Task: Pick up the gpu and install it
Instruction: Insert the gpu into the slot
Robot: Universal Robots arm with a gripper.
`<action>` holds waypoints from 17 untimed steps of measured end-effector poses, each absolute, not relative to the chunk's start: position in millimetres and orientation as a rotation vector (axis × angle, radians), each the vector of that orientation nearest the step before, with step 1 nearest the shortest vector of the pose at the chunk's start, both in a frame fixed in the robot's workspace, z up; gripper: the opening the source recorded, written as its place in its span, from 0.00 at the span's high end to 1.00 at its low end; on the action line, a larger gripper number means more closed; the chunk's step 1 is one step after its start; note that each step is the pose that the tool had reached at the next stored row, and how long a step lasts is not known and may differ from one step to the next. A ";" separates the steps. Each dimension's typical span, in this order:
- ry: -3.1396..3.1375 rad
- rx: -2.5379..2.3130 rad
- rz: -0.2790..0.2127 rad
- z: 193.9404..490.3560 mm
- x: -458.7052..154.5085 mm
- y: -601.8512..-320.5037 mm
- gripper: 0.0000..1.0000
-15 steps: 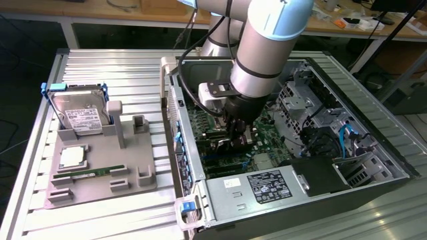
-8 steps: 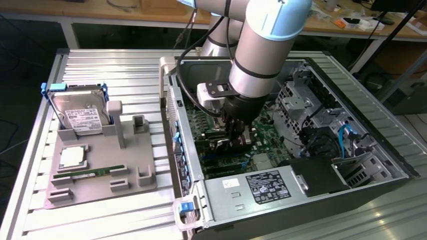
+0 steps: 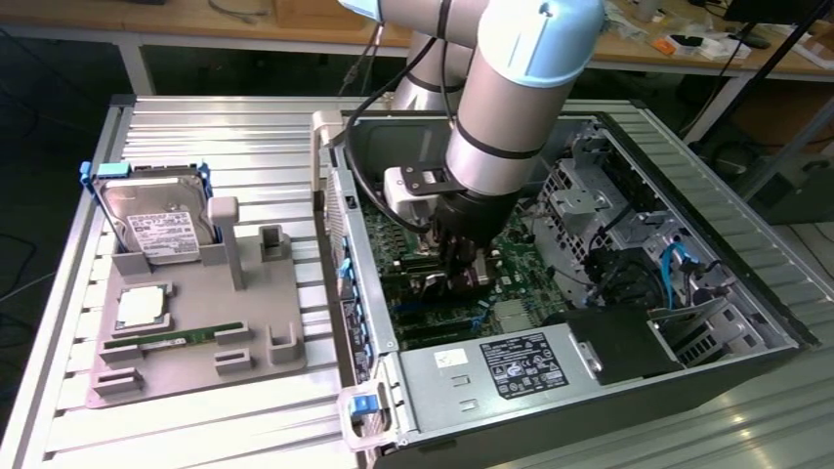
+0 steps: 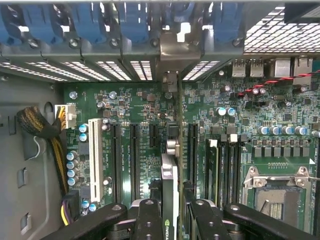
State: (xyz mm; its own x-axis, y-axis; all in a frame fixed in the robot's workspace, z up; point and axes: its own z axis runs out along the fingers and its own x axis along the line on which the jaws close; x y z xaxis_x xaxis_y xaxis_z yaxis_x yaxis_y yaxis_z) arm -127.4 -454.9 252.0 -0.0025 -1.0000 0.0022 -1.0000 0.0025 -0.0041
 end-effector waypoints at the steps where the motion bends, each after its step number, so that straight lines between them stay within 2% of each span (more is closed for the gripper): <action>1: 2.223 -2.218 -0.007 251.2 -127.4 -454.9 0.73; 17: 2.224 -2.218 -0.007 244.9 -127.4 -455.0 0.73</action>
